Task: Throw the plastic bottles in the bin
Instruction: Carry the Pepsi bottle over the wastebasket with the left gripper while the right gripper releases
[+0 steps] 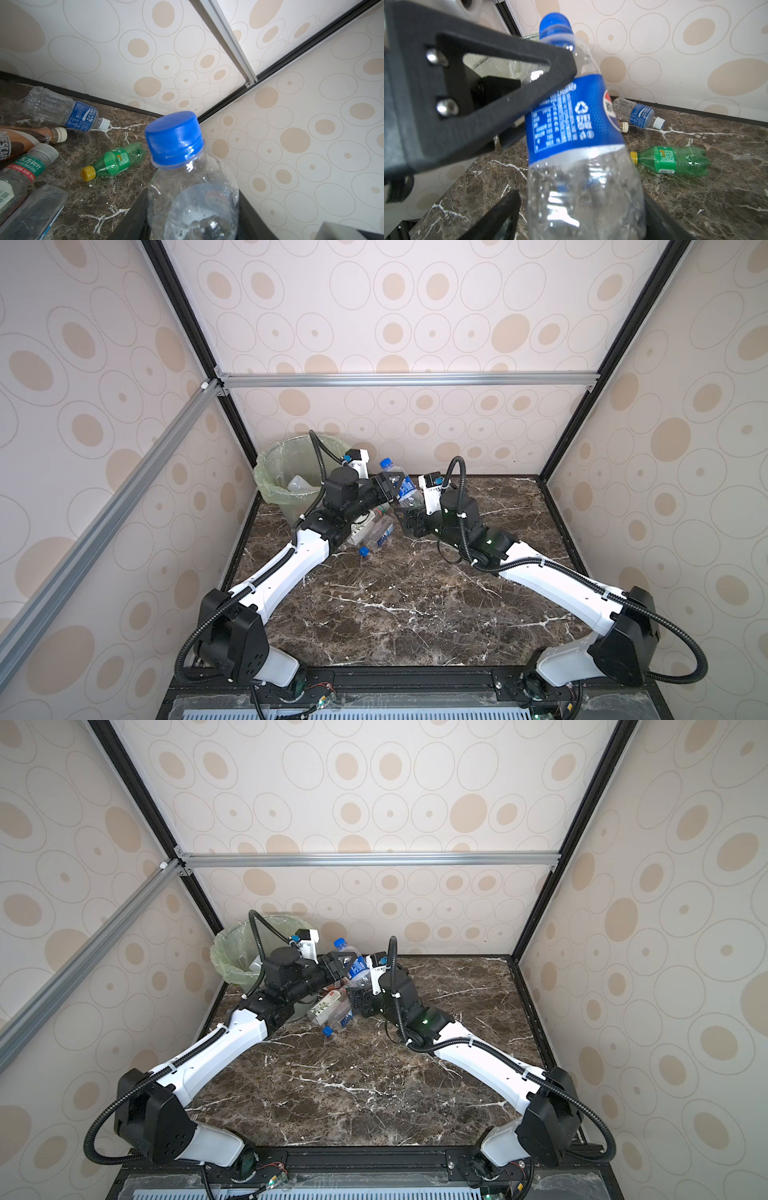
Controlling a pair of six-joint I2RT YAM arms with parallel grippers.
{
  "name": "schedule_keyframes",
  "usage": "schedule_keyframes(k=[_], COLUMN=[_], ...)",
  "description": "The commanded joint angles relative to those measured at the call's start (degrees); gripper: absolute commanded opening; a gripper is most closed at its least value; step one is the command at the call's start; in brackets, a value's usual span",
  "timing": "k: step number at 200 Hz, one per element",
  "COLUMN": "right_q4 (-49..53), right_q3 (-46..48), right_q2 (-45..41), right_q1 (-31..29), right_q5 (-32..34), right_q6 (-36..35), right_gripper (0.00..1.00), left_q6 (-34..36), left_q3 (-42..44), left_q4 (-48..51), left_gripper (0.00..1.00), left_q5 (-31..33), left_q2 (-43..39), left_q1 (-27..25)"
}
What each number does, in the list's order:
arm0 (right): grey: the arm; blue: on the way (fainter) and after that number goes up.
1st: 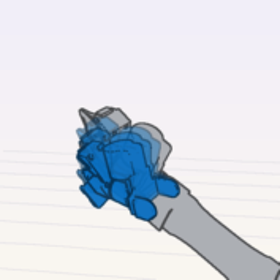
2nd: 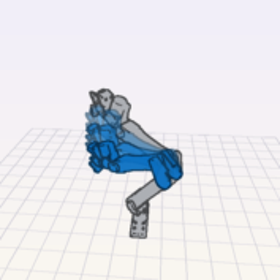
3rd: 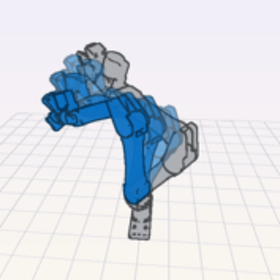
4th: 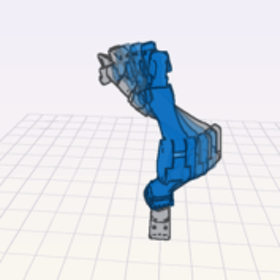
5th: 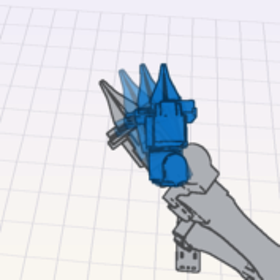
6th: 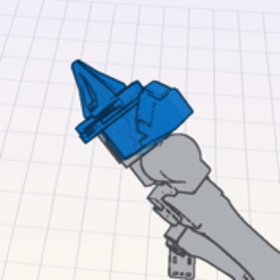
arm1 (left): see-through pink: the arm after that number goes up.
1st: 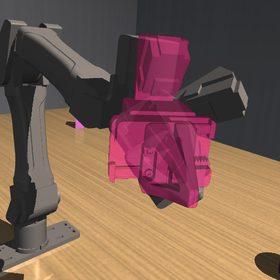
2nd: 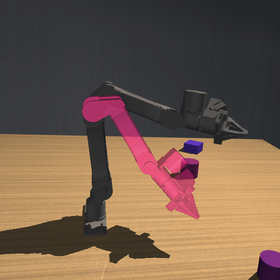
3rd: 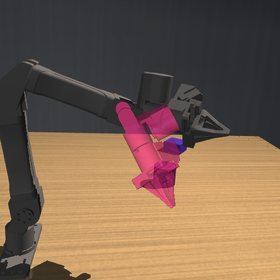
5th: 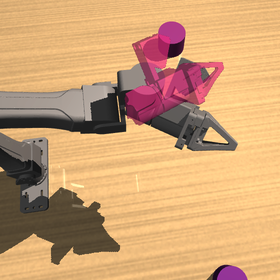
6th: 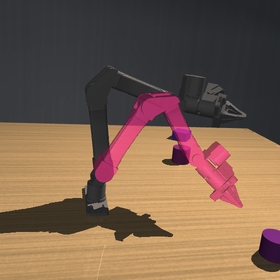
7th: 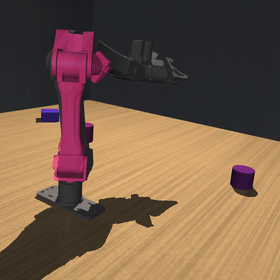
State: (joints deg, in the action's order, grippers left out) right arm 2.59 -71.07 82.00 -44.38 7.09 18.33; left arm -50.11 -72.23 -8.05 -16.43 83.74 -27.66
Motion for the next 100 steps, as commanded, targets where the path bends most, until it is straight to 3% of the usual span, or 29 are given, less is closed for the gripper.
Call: schedule_keyframes(k=[1,24,100], right_q4=[1.2,1.8,5.3], right_q3=[0.1,0.9,-4.4], right_q2=[-2.9,-4.3,-3.1], right_q1=[-0.2,-0.2,-0.2], right_q5=[0.0,0.9,-2.5], right_q6=[-1.3,-2.0,-4.7], right_gripper=[0.91,1.0,1.0], left_q6=[3.8,7.4,24.7], left_q3=[-4.0,-6.9,-21.2], left_q4=[2.1,4.8,13.9], left_gripper=[0.47,0.47,0.5], left_q5=[2.1,5.0,20.6], left_q2=[0.4,0.0,-1.4], left_q1=[0.6,1.7,7.1])
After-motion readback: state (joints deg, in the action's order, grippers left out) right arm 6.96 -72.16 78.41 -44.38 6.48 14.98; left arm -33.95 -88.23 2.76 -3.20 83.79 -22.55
